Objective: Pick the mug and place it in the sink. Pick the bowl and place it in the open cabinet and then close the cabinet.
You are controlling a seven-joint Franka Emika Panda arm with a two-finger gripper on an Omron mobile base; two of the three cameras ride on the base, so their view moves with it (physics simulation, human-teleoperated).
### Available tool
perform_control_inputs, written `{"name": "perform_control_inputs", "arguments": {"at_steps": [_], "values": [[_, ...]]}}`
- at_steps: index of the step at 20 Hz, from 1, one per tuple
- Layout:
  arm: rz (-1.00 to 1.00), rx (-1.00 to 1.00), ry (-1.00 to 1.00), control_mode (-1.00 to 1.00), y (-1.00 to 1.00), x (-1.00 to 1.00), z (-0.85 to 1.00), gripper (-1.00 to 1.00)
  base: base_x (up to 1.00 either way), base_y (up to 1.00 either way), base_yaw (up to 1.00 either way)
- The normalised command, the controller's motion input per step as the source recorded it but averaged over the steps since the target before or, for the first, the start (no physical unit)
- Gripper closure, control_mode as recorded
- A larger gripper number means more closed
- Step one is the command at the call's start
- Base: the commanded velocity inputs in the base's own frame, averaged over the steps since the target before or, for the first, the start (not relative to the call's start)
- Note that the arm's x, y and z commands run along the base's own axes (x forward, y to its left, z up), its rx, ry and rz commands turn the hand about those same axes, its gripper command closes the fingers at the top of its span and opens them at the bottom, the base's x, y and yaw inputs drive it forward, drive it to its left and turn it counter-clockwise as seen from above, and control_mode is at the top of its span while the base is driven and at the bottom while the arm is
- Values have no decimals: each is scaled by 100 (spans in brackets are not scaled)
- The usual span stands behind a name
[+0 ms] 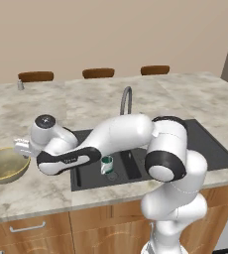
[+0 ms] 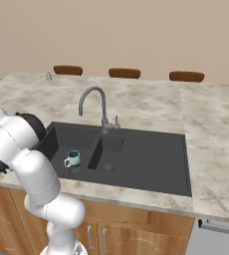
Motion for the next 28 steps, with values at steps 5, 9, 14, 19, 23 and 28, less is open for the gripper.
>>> {"name": "perform_control_inputs", "arguments": {"at_steps": [5,9,14,19,23,28], "values": [[0,6,0,-100,15,3,0,-100,0,0,0],[0,4,0,-100,11,5,-5,-100,0,0,0],[0,0,2,-100,19,5,-14,-100,0,0,0],[0,0,8,-100,37,12,-6,-100,0,0,0],[0,0,3,-100,39,9,0,-100,0,0,0],[0,0,7,-100,13,0,0,-100,0,0,0]]}}
